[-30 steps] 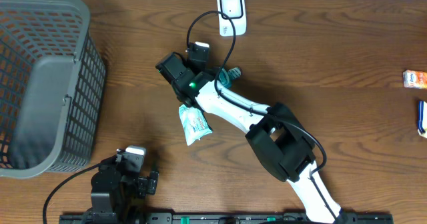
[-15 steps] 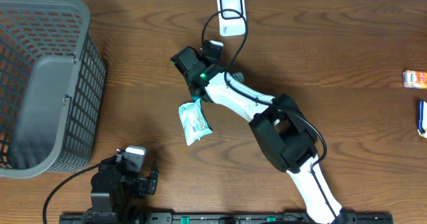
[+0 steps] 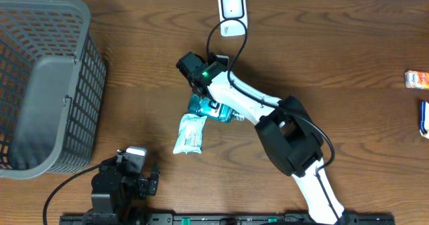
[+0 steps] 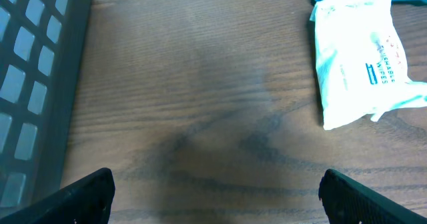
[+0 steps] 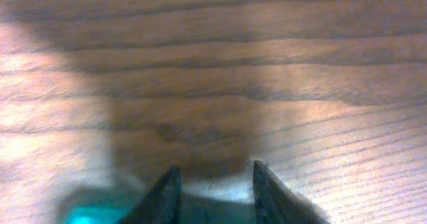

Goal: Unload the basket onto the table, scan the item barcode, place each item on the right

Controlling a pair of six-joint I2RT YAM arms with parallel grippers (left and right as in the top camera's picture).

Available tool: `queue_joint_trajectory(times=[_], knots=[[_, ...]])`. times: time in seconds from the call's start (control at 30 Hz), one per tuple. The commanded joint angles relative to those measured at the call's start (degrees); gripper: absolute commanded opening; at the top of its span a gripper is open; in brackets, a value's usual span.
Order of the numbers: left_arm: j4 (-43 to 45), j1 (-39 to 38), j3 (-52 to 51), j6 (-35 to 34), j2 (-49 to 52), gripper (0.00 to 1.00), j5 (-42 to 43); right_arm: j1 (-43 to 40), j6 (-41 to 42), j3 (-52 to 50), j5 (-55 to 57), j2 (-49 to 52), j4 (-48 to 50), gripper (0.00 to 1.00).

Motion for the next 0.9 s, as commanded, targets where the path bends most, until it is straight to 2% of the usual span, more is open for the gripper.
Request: queue_joint_trajectory(times=[0.0,0.1,0.13,0.17,0.23,0.3,0.33,0.4,0.47,0.6,0.73,0.87], knots=[[-1.9,0.2,-0.7,-0.1,-0.2,0.98,0.3,0.3,-3.0,0.6,-2.2,-6.1,-0.6,0.44],[-1.9,0.2,-0.7,-0.1,-0.2,0.98,0.3,0.3,-3.5,0.6,-2.6,-10.1,-2.9,0.53],[-1.9,0.2,-0.7,-0.1,-0.2,0.98,0.3,0.3,-4.8,0.6,-2.6,-11.8,-3.8,0.58],[-1.9,0.2,-0.7,-0.1,-0.2,0.98,0.3,0.3,-6.6,0.6,-2.6,-13.1,-4.4,0.7],[-1.9,0.2,-0.7,-0.1,-0.2,0.98,0.3,0.3,-13.9,0.6,-2.6,-15.8,-5.4,0.86],[-1.9,0.2,-0.7,-0.1,-0.2,0.98,0.3,0.3,-24.5,0.6,-3.5,-17.4,-7.3,0.97],[-1.9,0.2,-0.7,-0.1,-0.2,0.98,0.3,0.3,-31.1,0.6,-5.4,-17.7,-8.8,0.99],[-1.9,0.2,-0.7,-0.1,-0.2,0.98,0.3,0.2,-43.4,0.5,-9.0,-17.6,-12.5,0.99],[-1.9,0.2,-0.7,-0.1,-0.2,0.98,0.3,0.2,-51.8,0.3,-10.1,-17.2,-17.4,0.99],[-1.9,0.2,-0.7,-0.1,-0.2,0.98,0.3,0.2,-60.8,0.1,-8.3,-16.9,-20.5,0.99],[-1.9,0.2,-0.7,-0.1,-0.2,0.98,0.3,0.1,-61.9,0.1,-10.3,-16.9,-20.3,0.99],[-1.9,0.2,-0.7,-0.1,-0.2,0.98,0.3,-0.5,-75.7,-0.7,-21.4,-16.2,-20.2,0.99]])
